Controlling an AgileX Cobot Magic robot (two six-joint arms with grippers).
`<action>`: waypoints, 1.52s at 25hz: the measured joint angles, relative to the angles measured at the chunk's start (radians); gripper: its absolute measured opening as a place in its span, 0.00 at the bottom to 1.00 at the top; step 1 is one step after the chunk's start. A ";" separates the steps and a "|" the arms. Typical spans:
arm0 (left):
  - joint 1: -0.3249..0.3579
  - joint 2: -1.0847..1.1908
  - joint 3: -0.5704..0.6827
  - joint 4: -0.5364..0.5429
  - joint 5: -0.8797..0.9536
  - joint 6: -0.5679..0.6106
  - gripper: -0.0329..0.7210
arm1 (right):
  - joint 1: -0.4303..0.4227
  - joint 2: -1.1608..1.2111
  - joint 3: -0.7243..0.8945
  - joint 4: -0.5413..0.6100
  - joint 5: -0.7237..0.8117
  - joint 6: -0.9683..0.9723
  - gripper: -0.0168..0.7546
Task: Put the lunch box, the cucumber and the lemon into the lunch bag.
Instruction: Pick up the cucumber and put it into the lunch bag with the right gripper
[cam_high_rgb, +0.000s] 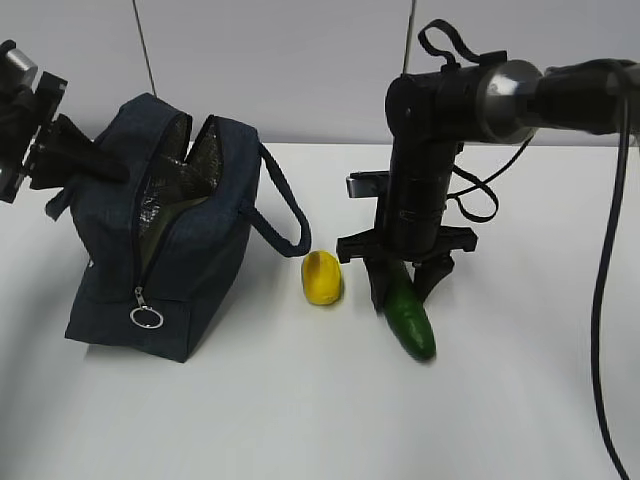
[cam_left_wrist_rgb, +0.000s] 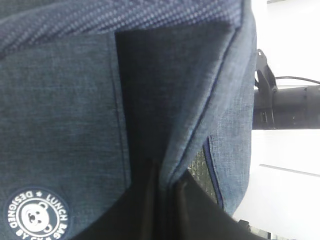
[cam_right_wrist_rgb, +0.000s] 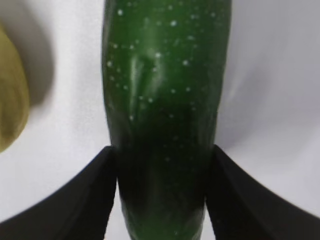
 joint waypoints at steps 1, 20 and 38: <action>0.000 0.000 0.000 0.000 0.000 0.000 0.08 | 0.000 0.004 0.000 -0.002 0.000 0.000 0.57; 0.000 0.000 0.000 0.015 0.000 0.000 0.08 | 0.000 -0.023 -0.021 0.058 -0.002 0.000 0.48; 0.000 0.000 0.000 0.023 0.000 0.000 0.08 | 0.000 -0.229 -0.100 0.757 -0.036 -0.312 0.48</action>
